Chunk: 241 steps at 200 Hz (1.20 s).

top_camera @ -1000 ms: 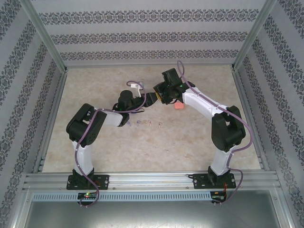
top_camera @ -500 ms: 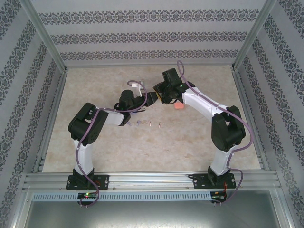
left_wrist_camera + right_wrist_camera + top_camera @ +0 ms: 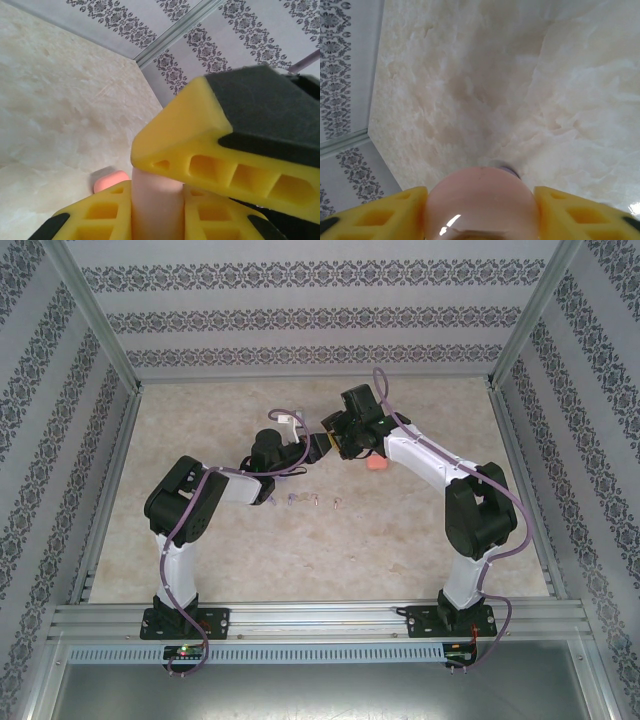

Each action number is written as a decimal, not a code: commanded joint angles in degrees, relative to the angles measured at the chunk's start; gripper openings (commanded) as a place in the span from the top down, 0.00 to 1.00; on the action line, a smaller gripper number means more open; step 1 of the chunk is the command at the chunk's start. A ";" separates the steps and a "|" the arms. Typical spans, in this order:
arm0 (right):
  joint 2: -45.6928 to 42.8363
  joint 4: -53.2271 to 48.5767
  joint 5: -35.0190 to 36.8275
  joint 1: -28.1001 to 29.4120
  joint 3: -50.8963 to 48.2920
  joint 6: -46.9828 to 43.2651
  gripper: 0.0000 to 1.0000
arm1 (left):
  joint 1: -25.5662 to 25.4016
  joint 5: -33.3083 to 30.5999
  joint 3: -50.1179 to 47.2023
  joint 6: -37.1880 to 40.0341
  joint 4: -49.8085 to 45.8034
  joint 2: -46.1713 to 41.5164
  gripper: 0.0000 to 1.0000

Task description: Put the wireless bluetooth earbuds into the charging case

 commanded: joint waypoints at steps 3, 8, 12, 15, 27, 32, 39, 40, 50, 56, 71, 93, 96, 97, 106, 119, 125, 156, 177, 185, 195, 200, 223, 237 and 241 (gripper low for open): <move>-2.98 1.48 -0.03 -1.03 0.44 -0.77 0.28 | -0.45 0.22 -0.02 -0.99 3.60 0.07 0.91; -3.41 1.42 0.11 -1.37 0.75 -1.37 0.26 | -0.43 0.37 -0.32 -0.95 3.62 -0.33 0.92; -3.84 1.43 0.24 -1.69 0.82 -1.95 0.24 | -0.41 0.48 -0.47 -0.95 3.54 -0.63 0.92; -4.24 1.28 0.41 -1.89 0.91 -2.37 0.23 | -0.38 0.53 -0.72 -0.91 3.43 -0.89 0.92; -6.23 0.69 1.27 -2.83 0.73 -4.60 0.22 | -0.36 1.10 -1.25 -0.54 2.25 -2.23 0.92; -7.20 0.65 1.47 -3.25 0.34 -5.86 0.21 | -0.31 1.47 -1.42 -0.21 1.57 -2.92 0.92; -8.72 0.41 1.64 -3.80 -0.34 -8.03 0.21 | -0.22 2.23 -1.47 0.53 0.39 -3.90 0.93; -8.92 0.42 1.65 -3.93 -0.44 -8.27 0.21 | -0.17 2.37 -1.51 0.67 0.12 -4.00 0.93; -11.35 0.43 1.72 -4.77 -2.17 -12.40 0.19 | 0.13 3.99 -1.39 1.89 -2.77 -5.62 0.93; -12.81 0.66 1.66 -5.36 -3.49 -14.98 0.19 | 0.28 5.14 -1.14 2.83 -4.62 -6.49 0.94; -16.72 3.40 0.04 -6.52 -8.10 -22.82 0.17 | 1.23 8.44 -0.44 5.13 -8.98 -8.51 0.94; -23.50 9.75 -2.00 -7.76 -17.51 -32.34 0.17 | 2.83 15.45 1.82 8.16 -14.86 -10.11 0.95; -24.63 10.76 -2.23 -7.77 -19.04 -33.53 0.17 | 3.06 16.43 2.17 8.44 -15.52 -10.23 0.95; -24.96 11.08 -2.31 -7.85 -19.41 -33.90 0.17 | 3.19 16.76 2.28 8.54 -15.70 -10.24 0.95; -28.00 14.35 -3.70 -8.08 -23.45 -37.41 0.17 | 3.74 19.51 3.29 9.34 -17.67 -10.43 0.95; -31.89 17.48 -6.05 -8.17 -28.21 -42.10 0.18 | 4.41 22.92 4.70 10.54 -20.35 -10.77 0.96; -33.30 18.57 -7.41 -8.26 -30.00 -44.27 0.18 | 4.57 24.39 5.35 11.05 -21.51 -10.86 0.96; -37.43 20.27 -13.48 -8.53 -35.17 -50.80 0.19 | 4.68 30.03 8.17 14.64 -28.69 -12.03 0.96; -37.41 21.22 -15.97 -8.46 -36.02 -51.99 0.20 | 4.63 32.12 8.54 15.72 -30.90 -13.26 0.96; -36.82 22.14 -17.15 -8.48 -35.97 -51.72 0.20 | 4.63 32.47 8.72 16.13 -31.97 -13.70 0.96; -36.10 22.94 -17.53 -8.24 -35.58 -51.40 0.21 | 4.55 32.71 8.81 16.70 -32.98 -14.20 0.96; -35.69 23.09 -17.49 -8.11 -35.17 -51.36 0.21 | 4.55 32.74 8.81 16.84 -33.18 -14.42 0.96; -33.22 23.90 -17.63 -7.19 -33.15 -50.98 0.22 | 4.24 33.09 9.24 16.90 -33.95 -15.07 0.97; -31.52 24.29 -17.56 -6.43 -31.74 -50.96 0.22 | 4.02 33.02 9.53 17.31 -34.59 -15.26 0.97; -31.16 24.34 -17.46 -6.24 -31.39 -50.87 0.23 | 3.94 33.09 9.61 17.33 -34.69 -15.27 0.97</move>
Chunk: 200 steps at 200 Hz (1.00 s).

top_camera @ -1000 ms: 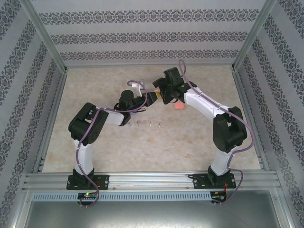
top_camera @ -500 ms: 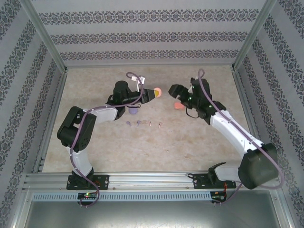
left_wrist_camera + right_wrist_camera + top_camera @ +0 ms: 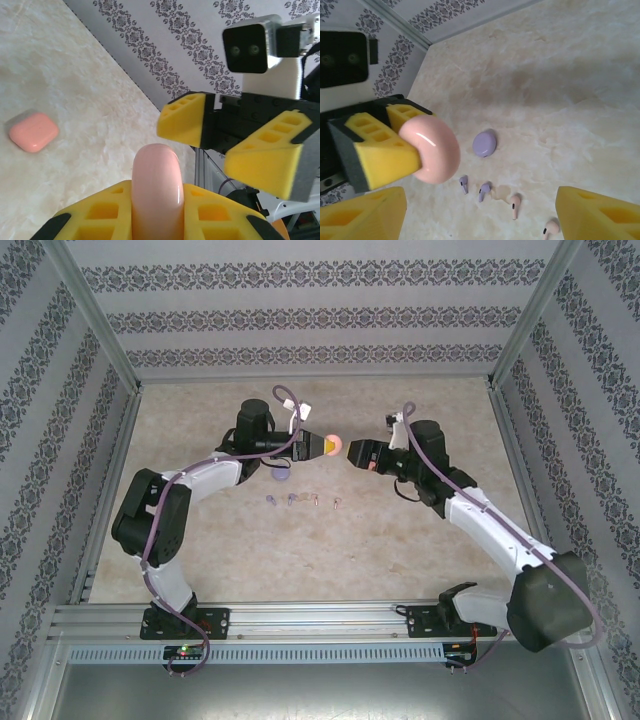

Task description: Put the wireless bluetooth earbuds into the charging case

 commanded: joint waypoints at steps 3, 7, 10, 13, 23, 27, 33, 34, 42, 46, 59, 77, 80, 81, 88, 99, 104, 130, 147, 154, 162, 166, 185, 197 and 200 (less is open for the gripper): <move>2.68 3.01 -1.38 1.42 3.31 -1.24 0.23 | -0.52 2.28 1.98 2.49 -2.23 -2.31 0.98; 3.04 3.14 -1.31 1.60 3.54 -1.20 0.23 | -0.61 2.30 2.03 2.56 -2.29 -2.30 0.98; 3.28 3.20 -1.20 1.72 3.76 -1.13 0.23 | -0.66 2.33 2.06 2.58 -2.39 -2.31 0.98; 3.55 3.26 -1.14 1.81 3.92 -1.07 0.23 | -0.76 2.34 2.15 2.60 -2.45 -2.36 0.98; 4.40 3.16 -0.55 2.18 4.61 -0.83 0.24 | -0.83 2.43 2.22 2.60 -2.55 -2.37 0.98; 4.74 3.23 -0.47 2.23 4.72 -0.76 0.24 | -0.79 2.43 2.23 2.60 -2.54 -2.45 0.98; 5.18 3.44 -0.20 2.32 4.88 -0.66 0.25 | -0.87 2.46 2.32 2.51 -2.54 -2.54 0.98; 5.27 3.47 -0.06 2.30 4.88 -0.64 0.25 | -0.88 2.49 2.28 2.51 -2.46 -2.54 0.98; 5.84 3.77 0.38 2.28 4.89 -0.29 0.25 | -0.99 2.58 2.30 2.51 -2.52 -2.71 0.98; 6.19 4.08 0.43 2.27 4.82 -0.16 0.26 | -0.97 2.60 2.32 2.56 -2.58 -2.83 0.98; 7.33 4.21 0.79 2.20 4.72 0.16 0.27 | -1.05 2.77 2.37 2.52 -2.64 -3.14 0.98; 8.88 4.97 1.66 1.72 3.69 0.75 0.29 | -1.14 2.87 2.30 2.51 -2.48 -3.91 0.99; 9.11 5.15 1.85 1.64 3.39 0.94 0.30 | -1.09 2.87 2.27 2.50 -2.48 -4.03 0.99; 9.21 5.21 1.89 1.56 3.21 0.99 0.30 | -1.07 2.87 2.25 2.51 -2.52 -4.08 0.99; 9.70 5.98 2.12 1.08 2.21 1.47 0.31 | -1.06 2.79 2.17 2.51 -2.54 -4.57 0.98; 10.38 7.09 2.50 0.25 0.60 2.16 0.32 | -1.08 2.78 2.08 2.56 -2.54 -5.21 0.99; 10.64 7.54 2.74 -0.14 -0.09 2.48 0.32 | -1.08 2.69 2.06 2.60 -2.59 -5.42 0.98; 10.78 9.41 1.97 -1.82 -2.70 3.94 0.34 | -1.06 2.48 2.06 2.86 -2.97 -5.89 0.99; 9.26 9.52 1.74 -2.38 -3.46 4.52 0.34 | -1.06 2.34 2.15 2.78 -2.82 -5.47 0.98; 8.60 9.27 1.49 -2.55 -3.42 4.56 0.34 | -1.12 2.34 2.28 2.80 -2.76 -5.28 0.98; 7.82 8.67 1.38 -2.65 -3.30 4.44 0.33 | -1.07 2.27 2.27 2.78 -2.64 -5.16 0.99; 7.46 8.43 1.20 -2.73 -3.23 4.39 0.34 | -1.10 2.25 2.34 2.78 -2.65 -5.03 0.98; 5.20 8.35 -0.29 -2.88 -3.51 4.73 0.34 | -1.08 2.29 2.37 2.78 -2.50 -4.59 0.99; 3.39 8.42 -1.48 -2.99 -3.92 4.73 0.33 | -1.07 2.34 2.25 2.69 -2.29 -4.53 0.98; 2.86 8.46 -1.76 -2.95 -4.10 4.67 0.33 | -1.07 2.29 2.24 2.64 -2.22 -4.54 0.99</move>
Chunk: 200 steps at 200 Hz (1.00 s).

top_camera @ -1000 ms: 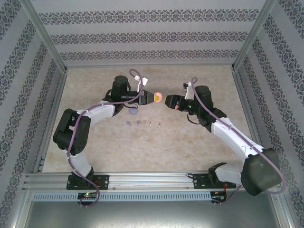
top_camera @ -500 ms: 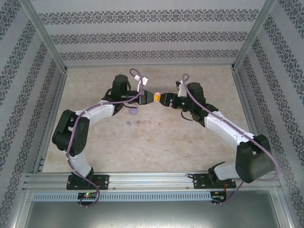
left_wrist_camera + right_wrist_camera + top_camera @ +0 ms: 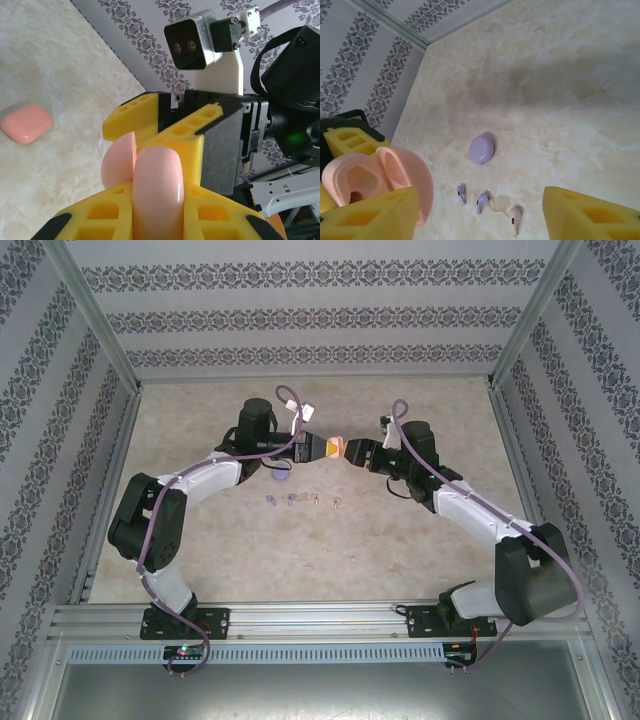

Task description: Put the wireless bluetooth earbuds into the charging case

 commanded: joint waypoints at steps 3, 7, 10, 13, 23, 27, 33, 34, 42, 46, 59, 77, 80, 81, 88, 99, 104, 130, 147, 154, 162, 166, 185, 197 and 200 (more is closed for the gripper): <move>-4.01 -1.15 -0.07 -1.35 -1.59 0.52 0.33 | -0.02 2.92 1.52 1.23 3.35 -2.58 0.98; -4.55 -0.99 -0.48 -1.42 -1.77 0.59 0.33 | -0.02 2.97 1.50 1.16 3.60 -2.56 0.99; -4.87 -0.97 -0.83 -1.47 -1.86 0.45 0.33 | -0.05 2.95 1.50 1.06 3.65 -2.58 0.98; -5.29 -0.90 -1.10 -1.47 -2.00 0.36 0.33 | -0.01 2.97 1.42 0.98 3.76 -2.56 0.98; -6.24 -0.88 -1.97 -1.62 -2.23 0.17 0.33 | -0.03 3.12 1.54 0.79 3.99 -2.46 0.99; -6.50 -0.81 -2.48 -1.62 -2.27 -0.03 0.34 | -0.01 3.10 1.57 0.66 4.21 -2.48 0.99; -6.71 -0.70 -3.33 -1.72 -2.25 -0.37 0.35 | -0.05 3.21 1.59 0.61 4.26 -2.46 0.99; -6.71 -0.62 -3.45 -1.74 -2.24 -0.41 0.35 | -0.03 3.22 1.59 0.61 4.30 -2.48 0.99; -6.81 -0.53 -4.60 -1.80 -2.16 -0.77 0.37 | 0.00 3.40 1.79 0.54 4.33 -2.49 0.99; -6.71 -0.42 -5.17 -1.79 -2.08 -0.90 0.38 | -0.03 3.45 1.86 0.48 4.33 -2.49 0.99; -6.12 0.23 -6.85 -1.79 -1.81 -1.24 0.41 | 0.00 3.73 2.13 0.24 4.43 -2.40 0.99; -5.00 1.20 -8.86 -1.71 -1.37 -1.09 0.45 | -0.05 3.85 2.41 -0.09 4.70 -2.47 0.99; -4.82 1.35 -9.00 -1.54 -1.31 -0.96 0.46 | -0.08 3.82 2.38 -0.21 4.81 -2.45 0.99; -4.76 1.42 -9.06 -1.56 -1.29 -0.97 0.46 | -0.08 3.83 2.42 -0.24 4.88 -2.47 0.99; -4.40 1.64 -9.28 -1.29 -1.11 -0.85 0.47 | -0.01 3.85 2.50 -0.40 5.01 -2.49 0.99; -3.85 1.87 -9.30 -0.83 -0.75 -0.98 0.47 | -0.06 3.80 2.64 -0.61 5.05 -2.40 0.99; -3.61 1.78 -9.20 -0.65 -0.50 -0.92 0.47 | -0.01 3.83 2.79 -0.62 5.05 -2.40 0.99; -2.53 1.81 -8.61 0.26 0.55 -1.11 0.49 | -0.14 3.84 2.96 -0.70 5.03 -2.41 0.99; -1.66 1.98 -8.35 0.60 1.17 -0.97 0.50 | -0.18 3.84 2.93 -0.69 4.88 -2.34 0.99; -1.42 2.18 -8.25 0.74 1.41 -0.86 0.50 | -0.28 3.77 2.91 -0.62 4.79 -2.30 0.99; -0.99 2.24 -8.15 0.83 1.70 -0.79 0.50 | -0.31 3.76 2.93 -0.62 4.80 -2.31 0.99; -0.86 2.28 -8.15 0.80 1.80 -0.76 0.50 | -0.41 3.72 2.92 -0.49 4.75 -2.32 0.99; -0.57 2.28 -7.80 0.97 2.17 -0.71 0.51 | -0.44 3.75 2.90 -0.37 4.46 -2.23 0.99; -0.48 2.43 -7.43 1.04 2.25 -0.61 0.52 | -0.48 3.89 2.94 -0.27 4.33 -2.14 0.99; -0.48 2.40 -7.26 0.98 2.33 -0.56 0.53 | -0.50 3.91 2.96 -0.27 4.34 -2.10 0.99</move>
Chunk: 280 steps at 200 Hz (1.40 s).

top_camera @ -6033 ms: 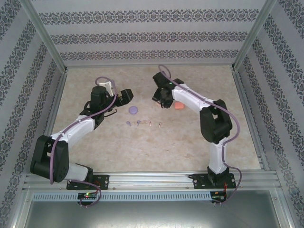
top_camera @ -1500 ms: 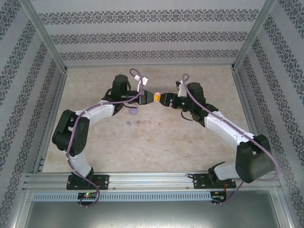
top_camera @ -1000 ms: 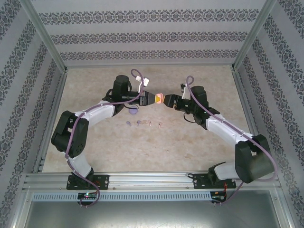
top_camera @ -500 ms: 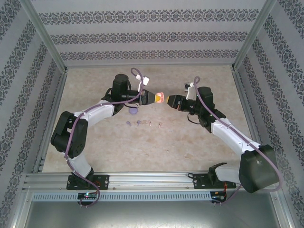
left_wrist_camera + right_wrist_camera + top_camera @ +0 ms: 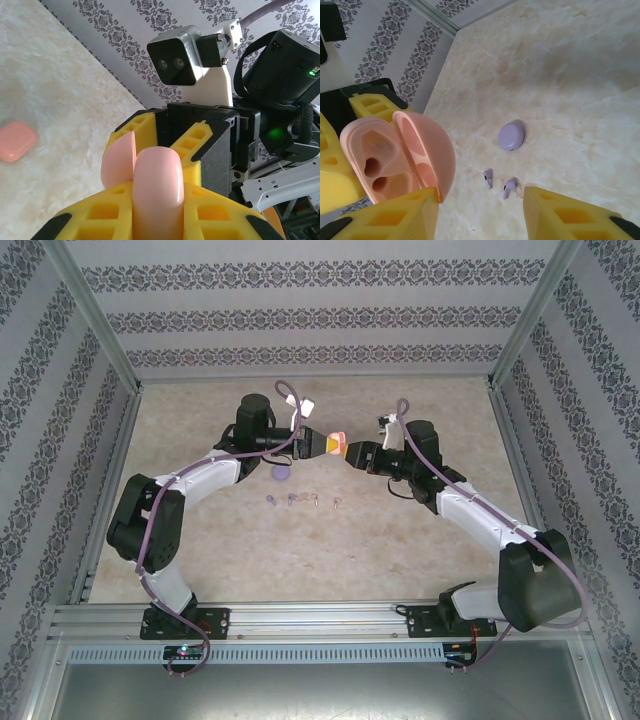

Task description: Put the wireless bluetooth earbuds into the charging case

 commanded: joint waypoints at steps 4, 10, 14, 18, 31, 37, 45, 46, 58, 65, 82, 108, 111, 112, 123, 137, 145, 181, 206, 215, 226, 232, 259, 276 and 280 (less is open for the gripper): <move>0.70 2.28 0.54 0.78 2.01 -0.47 0.53 | -0.47 1.78 1.64 0.08 2.05 -1.77 0.99; 0.94 2.49 0.67 0.73 2.17 -0.28 0.53 | -0.56 1.84 1.71 0.17 2.03 -1.68 0.99; 1.09 2.48 0.66 0.73 2.32 -0.20 0.54 | -0.51 1.86 1.65 0.24 1.97 -1.68 0.99; 1.28 2.52 0.58 0.81 2.44 -0.13 0.54 | -0.53 1.93 1.70 0.15 2.06 -1.55 0.99; 1.97 2.95 0.66 0.74 2.92 0.24 0.55 | -0.65 1.93 1.64 0.17 2.03 -1.59 0.99; 2.23 3.07 0.60 0.75 3.13 0.46 0.56 | -0.61 1.89 1.64 0.21 2.06 -1.59 0.99; 2.69 3.27 0.44 0.74 3.40 0.63 0.57 | -0.72 1.95 1.68 0.20 2.03 -1.58 0.99; 2.75 3.35 0.42 0.78 3.41 0.65 0.57 | -0.70 1.96 1.61 0.18 2.07 -1.59 0.99; 3.26 3.61 0.40 0.77 3.72 1.01 0.58 | -0.82 1.96 1.59 0.31 1.89 -1.59 0.99; 3.48 3.68 0.32 0.80 3.85 1.16 0.59 | -0.78 1.96 1.59 0.34 1.89 -1.59 0.99; 3.88 3.90 0.40 0.83 4.10 1.24 0.61 | -0.91 2.02 1.53 0.34 2.07 -1.57 0.99; 4.40 4.34 0.49 0.82 4.46 1.59 0.65 | -1.09 2.24 1.65 0.34 2.06 -1.25 0.99; 4.47 4.39 0.49 0.87 4.47 1.63 0.66 | -1.12 2.28 1.64 0.34 2.03 -1.22 0.99; 4.48 4.35 0.49 0.84 4.52 1.63 0.66 | -1.17 2.30 1.68 0.34 2.03 -1.27 0.99; 4.65 4.43 0.58 0.83 4.73 1.77 0.69 | -1.17 2.30 1.55 0.32 2.07 -1.15 0.99; 4.83 4.57 0.46 0.84 4.97 1.90 0.75 | -1.26 2.38 1.31 0.34 2.16 -1.07 0.99; 4.86 4.63 0.44 0.82 5.17 1.95 0.78 | -1.39 2.27 1.21 0.37 2.20 -1.07 0.99; 4.95 4.83 0.17 0.89 5.67 2.16 0.90 | -1.49 2.15 0.77 0.26 2.58 -0.93 0.99; 4.95 4.69 0.14 0.82 6.05 2.34 0.98 | -1.67 1.97 0.78 0.30 2.48 -0.64 0.98; 5.11 4.58 0.14 0.87 6.22 2.42 0.99 | -1.78 1.85 0.85 0.17 2.49 -0.50 0.96; 5.31 4.42 0.08 0.91 6.58 2.43 1.00 | -1.76 1.64 0.87 0.04 2.40 -0.30 0.89; 5.37 4.18 0.13 0.93 6.78 2.42 1.00 | -1.75 1.54 0.85 0.08 2.34 -0.19 0.85; 5.62 2.46 0.71 1.00 7.70 1.78 1.00 | -1.79 -0.30 0.82 0.47 2.02 -0.25 0.60; 5.80 0.25 1.69 1.02 8.37 0.82 1.00 | -1.75 -2.15 1.12 1.22 1.09 -0.27 0.49; 5.80 -0.40 2.03 0.93 8.55 0.57 1.00 | -1.75 -2.62 1.25 1.50 0.69 -0.30 0.47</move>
